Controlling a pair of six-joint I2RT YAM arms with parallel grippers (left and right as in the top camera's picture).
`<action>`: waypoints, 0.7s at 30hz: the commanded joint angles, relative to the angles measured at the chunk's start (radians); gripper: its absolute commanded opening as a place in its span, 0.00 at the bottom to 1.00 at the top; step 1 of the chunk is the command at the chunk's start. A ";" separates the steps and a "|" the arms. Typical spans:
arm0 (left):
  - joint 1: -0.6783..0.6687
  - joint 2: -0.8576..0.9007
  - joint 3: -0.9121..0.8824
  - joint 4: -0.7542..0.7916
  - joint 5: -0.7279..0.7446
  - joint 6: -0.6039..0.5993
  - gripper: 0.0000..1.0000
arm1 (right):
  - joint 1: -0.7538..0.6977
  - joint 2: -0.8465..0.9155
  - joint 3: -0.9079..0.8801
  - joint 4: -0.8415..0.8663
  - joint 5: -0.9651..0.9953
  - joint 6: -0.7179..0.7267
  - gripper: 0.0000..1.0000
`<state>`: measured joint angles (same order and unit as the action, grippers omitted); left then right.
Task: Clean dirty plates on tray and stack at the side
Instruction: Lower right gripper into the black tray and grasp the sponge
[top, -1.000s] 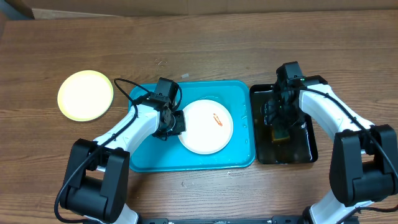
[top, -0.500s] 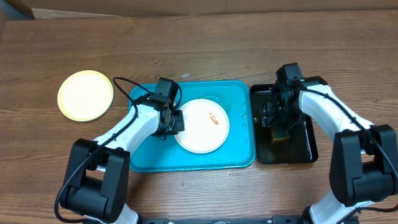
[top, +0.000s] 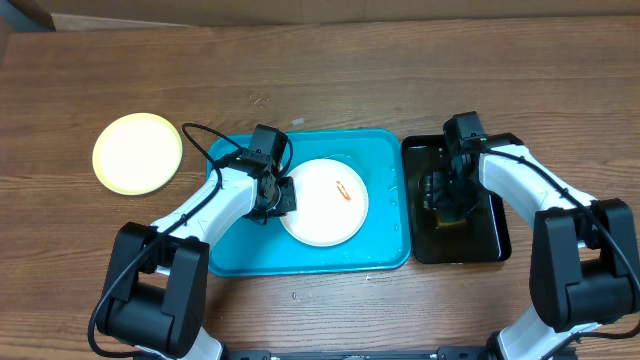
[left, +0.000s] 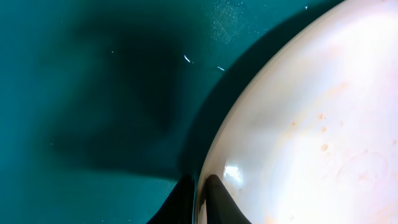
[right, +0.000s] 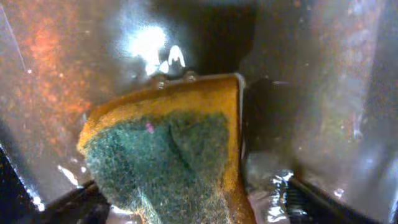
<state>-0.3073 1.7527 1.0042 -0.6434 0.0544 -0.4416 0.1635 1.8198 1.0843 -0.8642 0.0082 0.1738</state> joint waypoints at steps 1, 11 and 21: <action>0.000 0.008 0.012 0.000 -0.021 0.016 0.11 | -0.004 -0.006 -0.002 0.022 0.014 0.010 0.98; 0.000 0.008 0.012 0.000 -0.020 0.016 0.11 | -0.004 -0.006 -0.003 0.044 0.019 0.002 0.93; 0.000 0.008 0.012 0.000 -0.020 0.016 0.11 | -0.006 -0.006 0.006 0.034 0.018 0.002 0.11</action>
<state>-0.3073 1.7527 1.0042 -0.6437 0.0540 -0.4416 0.1631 1.8198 1.0843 -0.8314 0.0154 0.1787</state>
